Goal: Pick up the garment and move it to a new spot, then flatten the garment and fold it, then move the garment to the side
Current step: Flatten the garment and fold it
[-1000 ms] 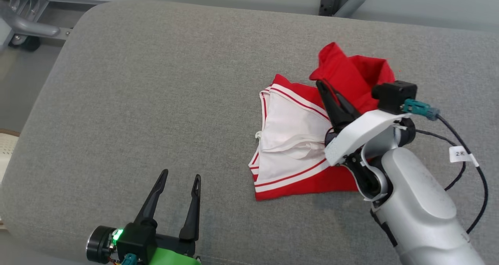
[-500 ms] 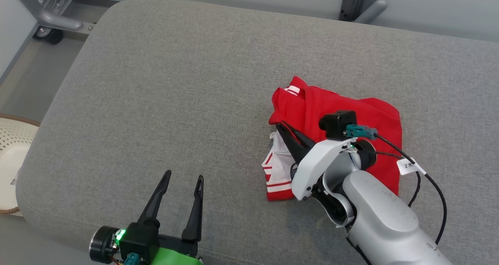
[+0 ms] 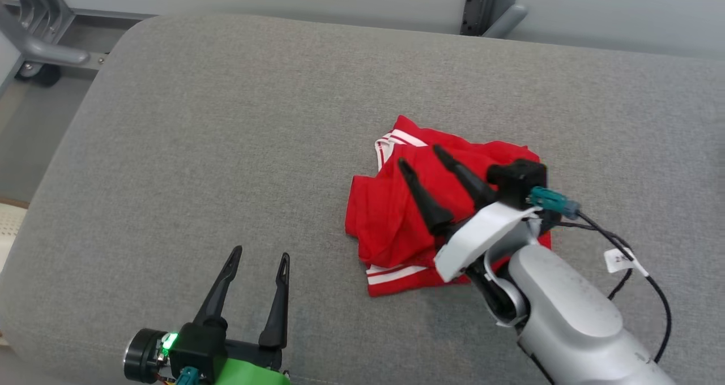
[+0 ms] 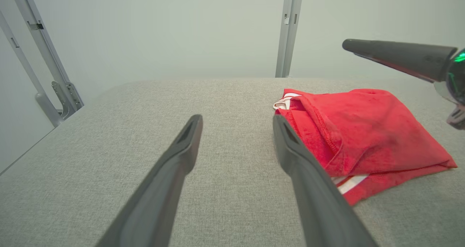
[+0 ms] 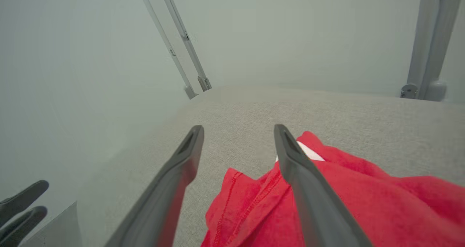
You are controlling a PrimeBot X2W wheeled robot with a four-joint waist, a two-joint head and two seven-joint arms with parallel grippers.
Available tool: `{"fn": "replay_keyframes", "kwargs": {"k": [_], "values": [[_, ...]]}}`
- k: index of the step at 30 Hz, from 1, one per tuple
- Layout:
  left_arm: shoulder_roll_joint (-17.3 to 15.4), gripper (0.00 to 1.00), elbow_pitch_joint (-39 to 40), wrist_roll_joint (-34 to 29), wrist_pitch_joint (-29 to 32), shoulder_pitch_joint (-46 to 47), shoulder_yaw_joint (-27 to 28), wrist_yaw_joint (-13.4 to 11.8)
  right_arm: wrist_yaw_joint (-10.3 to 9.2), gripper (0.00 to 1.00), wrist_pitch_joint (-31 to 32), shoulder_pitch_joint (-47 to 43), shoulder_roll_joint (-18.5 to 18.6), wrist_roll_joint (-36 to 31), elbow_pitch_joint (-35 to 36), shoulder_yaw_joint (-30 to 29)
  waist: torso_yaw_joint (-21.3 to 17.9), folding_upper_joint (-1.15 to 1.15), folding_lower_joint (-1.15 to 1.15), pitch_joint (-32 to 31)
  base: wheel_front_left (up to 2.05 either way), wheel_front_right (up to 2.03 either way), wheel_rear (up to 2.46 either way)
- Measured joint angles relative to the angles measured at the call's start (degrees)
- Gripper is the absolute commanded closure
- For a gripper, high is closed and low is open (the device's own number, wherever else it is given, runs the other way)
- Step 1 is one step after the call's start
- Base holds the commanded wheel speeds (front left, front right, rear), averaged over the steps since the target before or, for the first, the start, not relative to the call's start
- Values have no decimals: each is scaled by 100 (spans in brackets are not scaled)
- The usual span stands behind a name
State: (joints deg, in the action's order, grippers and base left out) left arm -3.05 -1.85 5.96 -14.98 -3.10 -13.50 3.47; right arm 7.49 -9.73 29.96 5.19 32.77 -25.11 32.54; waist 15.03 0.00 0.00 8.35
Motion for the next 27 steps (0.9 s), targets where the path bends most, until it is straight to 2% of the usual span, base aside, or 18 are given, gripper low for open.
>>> {"fn": "replay_keyframes", "kwargs": {"k": [4,10,14,21,27], "values": [[3,0,81,-9,0,3,87,-146,0,0,-367,-95,116,-409,13,-532,-197,0,0,-30,0,0,0],[7,0,254,35,0,68,269,-416,0,0,-511,-385,230,-1243,160,-1411,-543,0,0,-21,0,0,0],[8,0,308,99,-3,115,341,-558,0,0,-534,-748,186,-1701,614,-1978,-770,0,0,-11,0,0,0],[12,0,369,113,-4,113,414,-711,0,0,-534,-1595,64,-2146,1241,-2494,-1094,0,0,-69,0,0,0],[13,0,382,113,-4,-30,479,-801,0,0,-534,-2298,-16,-2391,1636,-2717,-1244,0,0,-241,0,0,0]]}}
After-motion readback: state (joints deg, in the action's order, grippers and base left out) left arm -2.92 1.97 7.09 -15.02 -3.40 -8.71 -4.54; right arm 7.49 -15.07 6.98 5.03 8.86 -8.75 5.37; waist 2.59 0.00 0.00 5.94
